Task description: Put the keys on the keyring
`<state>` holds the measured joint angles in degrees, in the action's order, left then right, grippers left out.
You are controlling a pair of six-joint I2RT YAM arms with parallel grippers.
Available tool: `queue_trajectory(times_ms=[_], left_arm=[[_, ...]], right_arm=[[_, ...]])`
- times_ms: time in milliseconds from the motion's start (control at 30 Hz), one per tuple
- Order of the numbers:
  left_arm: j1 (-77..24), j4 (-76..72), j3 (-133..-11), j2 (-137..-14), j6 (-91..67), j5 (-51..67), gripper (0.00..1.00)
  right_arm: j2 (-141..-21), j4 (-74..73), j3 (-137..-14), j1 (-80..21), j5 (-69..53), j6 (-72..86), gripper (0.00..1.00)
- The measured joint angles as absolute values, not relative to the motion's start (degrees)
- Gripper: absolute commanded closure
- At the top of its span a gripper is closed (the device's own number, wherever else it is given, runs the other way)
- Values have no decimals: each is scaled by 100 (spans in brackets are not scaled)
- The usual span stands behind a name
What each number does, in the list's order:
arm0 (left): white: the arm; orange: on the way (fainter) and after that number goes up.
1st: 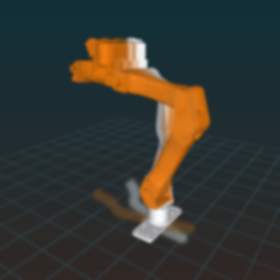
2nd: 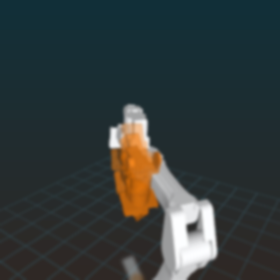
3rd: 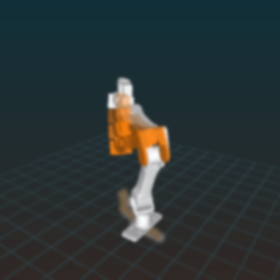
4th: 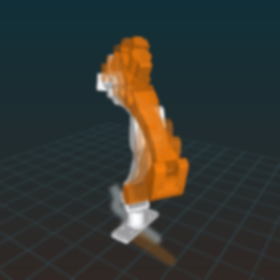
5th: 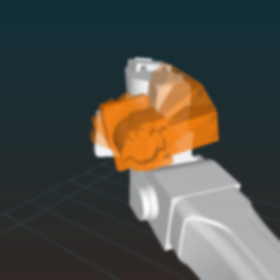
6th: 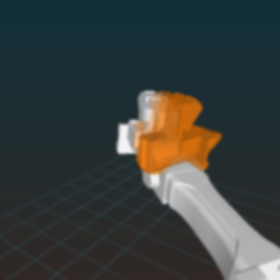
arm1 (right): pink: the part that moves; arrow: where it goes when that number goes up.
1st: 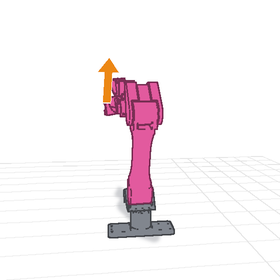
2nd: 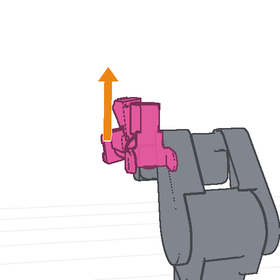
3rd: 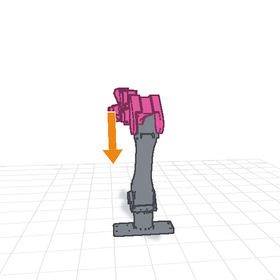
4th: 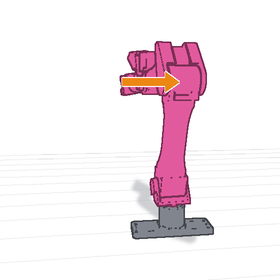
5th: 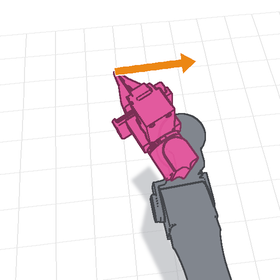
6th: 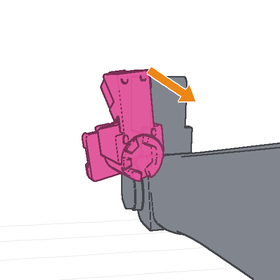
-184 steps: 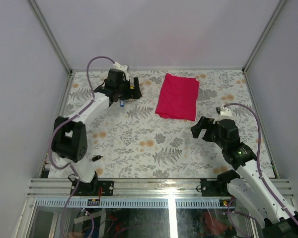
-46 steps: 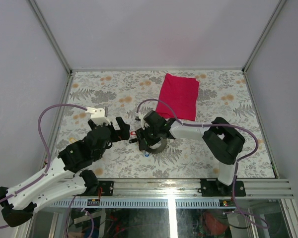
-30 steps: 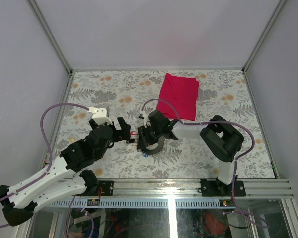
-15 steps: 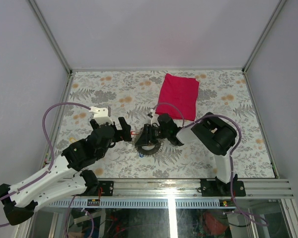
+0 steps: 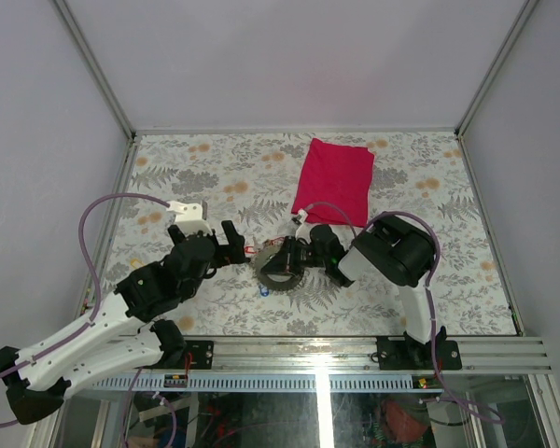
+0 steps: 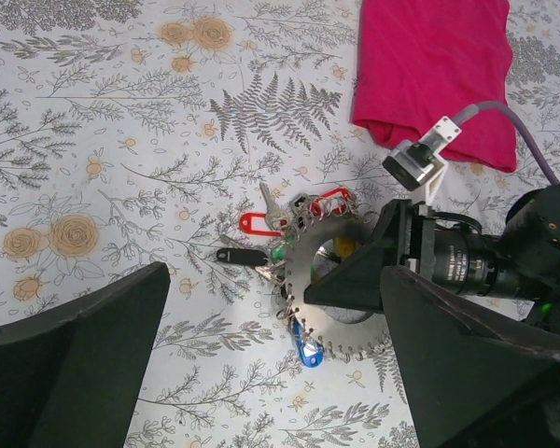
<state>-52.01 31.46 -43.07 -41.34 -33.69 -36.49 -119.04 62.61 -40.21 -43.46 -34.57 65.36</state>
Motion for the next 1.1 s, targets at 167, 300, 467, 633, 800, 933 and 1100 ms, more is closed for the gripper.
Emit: queue_trajectory(times_ms=[167,300,467,633,800,933,1100], left_arm=[[-5201,3179,-4309,-4027,-3369,-3645,0],[-5201,3166,-4331,-3894,-3336,-3581,0],[-5201,3000,-4331,-3693,-3116,-3282,0],[-5201,2587,-4331,-3555,-2698,-2757,0],[-5201,2071,-4329,-3538,-2126,-2410,0],[-5201,1219,-4171,-3507,-1496,-2095,0],[-5201,-325,-3516,-3461,-777,-1494,3]], right_arm=[[-11935,7172,-3677,-4213,-3361,7087,98],[-11872,7738,-3446,-4077,-3205,7382,100],[-10984,7498,-3055,-3872,-2897,7376,100],[-9456,6615,-3000,-3723,-2539,6960,100],[-7913,4777,-3369,-3701,-2088,6114,100],[-7107,3017,-3944,-3699,-1629,5347,100],[-6484,1103,-4825,-3614,-1170,4633,100]])
